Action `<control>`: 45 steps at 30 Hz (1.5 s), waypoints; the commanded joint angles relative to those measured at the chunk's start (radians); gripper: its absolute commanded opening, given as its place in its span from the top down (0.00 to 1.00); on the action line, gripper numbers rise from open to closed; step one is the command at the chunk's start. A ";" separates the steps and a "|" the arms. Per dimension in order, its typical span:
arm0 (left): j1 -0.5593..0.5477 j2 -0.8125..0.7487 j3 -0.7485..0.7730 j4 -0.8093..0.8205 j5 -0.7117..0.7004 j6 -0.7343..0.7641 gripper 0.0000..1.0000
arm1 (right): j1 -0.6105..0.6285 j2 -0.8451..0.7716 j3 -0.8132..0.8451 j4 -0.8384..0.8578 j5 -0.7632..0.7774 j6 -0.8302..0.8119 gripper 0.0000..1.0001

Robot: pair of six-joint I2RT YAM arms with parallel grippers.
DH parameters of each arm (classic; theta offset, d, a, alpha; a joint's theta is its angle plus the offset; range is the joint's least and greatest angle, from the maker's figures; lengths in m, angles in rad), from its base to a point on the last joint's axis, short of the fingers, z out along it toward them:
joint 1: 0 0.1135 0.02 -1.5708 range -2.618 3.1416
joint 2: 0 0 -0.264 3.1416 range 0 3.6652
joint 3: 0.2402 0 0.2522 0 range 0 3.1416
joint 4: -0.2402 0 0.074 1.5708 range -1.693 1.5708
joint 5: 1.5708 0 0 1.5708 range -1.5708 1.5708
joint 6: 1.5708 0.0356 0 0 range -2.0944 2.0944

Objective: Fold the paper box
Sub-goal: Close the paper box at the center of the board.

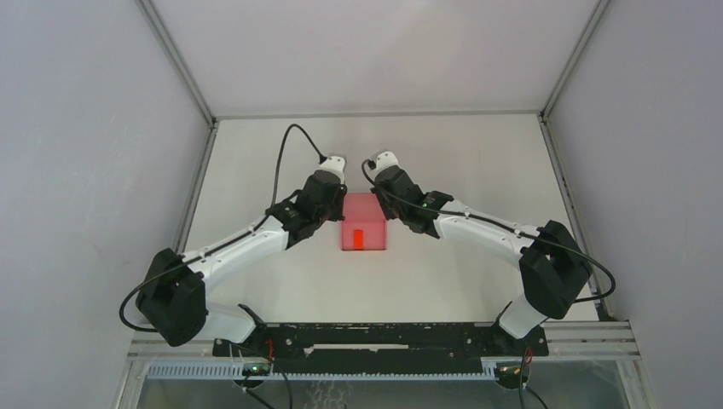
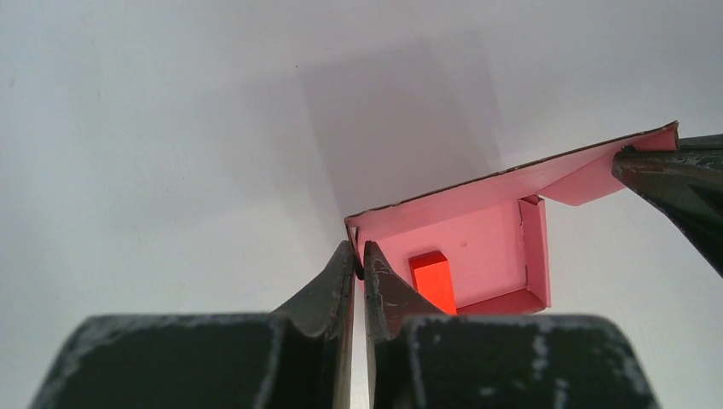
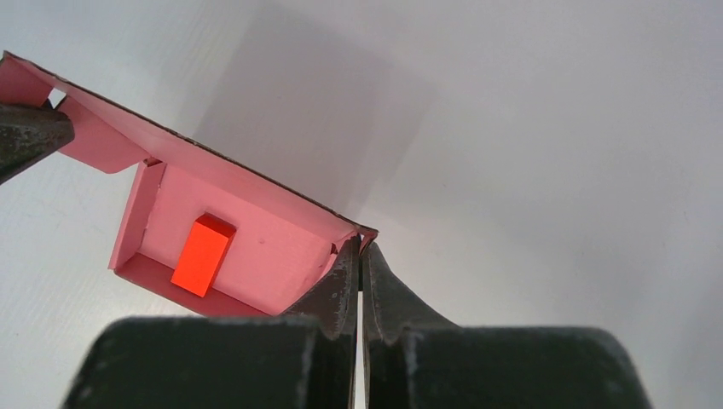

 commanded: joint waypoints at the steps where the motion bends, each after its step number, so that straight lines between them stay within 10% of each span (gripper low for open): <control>1: -0.033 0.003 0.032 0.127 0.035 -0.047 0.90 | 0.036 -0.001 0.037 0.113 -0.008 0.067 0.98; 45: -0.054 0.097 -0.012 0.207 -0.071 -0.169 0.89 | -0.006 0.076 0.036 0.132 0.068 0.316 0.98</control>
